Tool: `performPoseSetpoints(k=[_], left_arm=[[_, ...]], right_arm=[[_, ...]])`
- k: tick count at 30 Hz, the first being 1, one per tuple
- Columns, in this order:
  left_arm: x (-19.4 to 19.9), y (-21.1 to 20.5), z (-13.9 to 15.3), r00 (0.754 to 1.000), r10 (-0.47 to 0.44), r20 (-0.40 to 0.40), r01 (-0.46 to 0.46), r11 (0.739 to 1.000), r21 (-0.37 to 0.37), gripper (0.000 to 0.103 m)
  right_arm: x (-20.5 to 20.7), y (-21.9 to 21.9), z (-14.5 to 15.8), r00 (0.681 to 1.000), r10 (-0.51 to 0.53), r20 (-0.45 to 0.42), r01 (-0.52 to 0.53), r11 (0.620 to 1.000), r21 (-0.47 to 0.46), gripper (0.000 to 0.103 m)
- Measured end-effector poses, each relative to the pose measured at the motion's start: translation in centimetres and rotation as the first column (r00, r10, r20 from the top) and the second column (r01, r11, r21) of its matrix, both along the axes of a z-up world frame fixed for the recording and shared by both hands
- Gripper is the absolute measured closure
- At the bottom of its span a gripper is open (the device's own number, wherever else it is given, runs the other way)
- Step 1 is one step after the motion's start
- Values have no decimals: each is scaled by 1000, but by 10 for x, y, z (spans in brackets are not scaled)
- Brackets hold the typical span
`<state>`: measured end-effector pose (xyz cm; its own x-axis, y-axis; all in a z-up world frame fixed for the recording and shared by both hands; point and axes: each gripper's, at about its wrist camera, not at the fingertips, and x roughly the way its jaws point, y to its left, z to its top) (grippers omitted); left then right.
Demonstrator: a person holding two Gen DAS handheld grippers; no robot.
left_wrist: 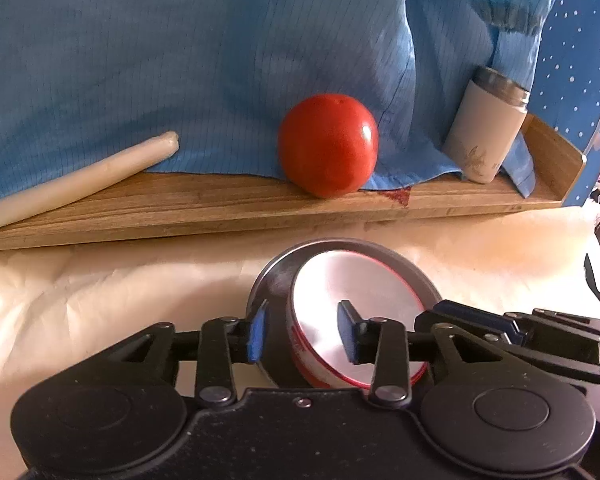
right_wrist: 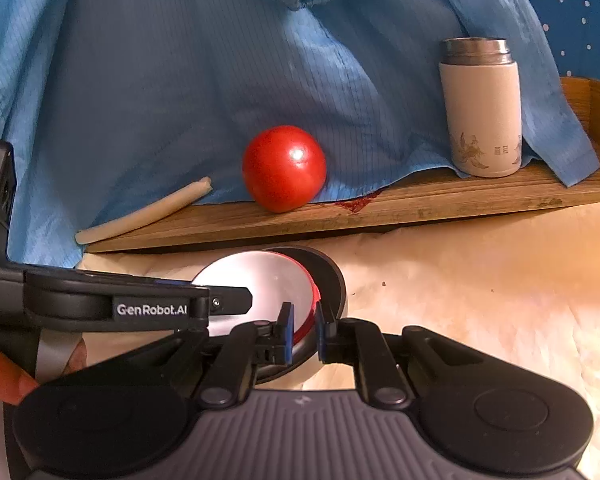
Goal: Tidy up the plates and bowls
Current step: 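Lower the small white bowl into the bowl stack and open both grippers, then withdraw both grippers from the nested bowls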
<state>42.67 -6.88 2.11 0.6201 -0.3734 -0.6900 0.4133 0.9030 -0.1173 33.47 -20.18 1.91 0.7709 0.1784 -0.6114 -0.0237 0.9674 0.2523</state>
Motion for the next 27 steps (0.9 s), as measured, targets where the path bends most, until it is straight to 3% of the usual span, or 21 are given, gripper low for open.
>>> performPoseSetpoints(k=[2,5,9,12,16,18,21,27], left_arm=[[-2,-1,1,1000,-4,4,4,1000,0,56],[-6,-1,3,1000,-6,9,6,1000,-11,47],[-10,2,6,1000,-4,8,5,999,-43,38],[-14,7,10,999,27,21,-25,998,-62,24],[-17,14,14,999,43,21,-41,996,-81,22],[-20,17,16,998,53,24,-51,995,-82,18],[-25,25,19,997,74,35,-71,994,-82,12],[-31,48,26,991,131,31,-128,988,-91,4]], right_arm=[[-2,-1,2,1000,-6,9,6,1000,0,88],[-7,-2,4,1000,-23,22,23,1000,-12,71],[-12,-10,4,999,-48,24,48,999,-10,64],[-18,-14,7,997,-66,29,66,998,0,54],[-26,-18,12,996,-78,42,77,997,11,40],[-31,-19,15,995,-84,53,83,996,21,27],[-36,-21,20,993,-100,68,98,995,31,15],[-49,-21,32,990,-115,85,114,993,8,2]])
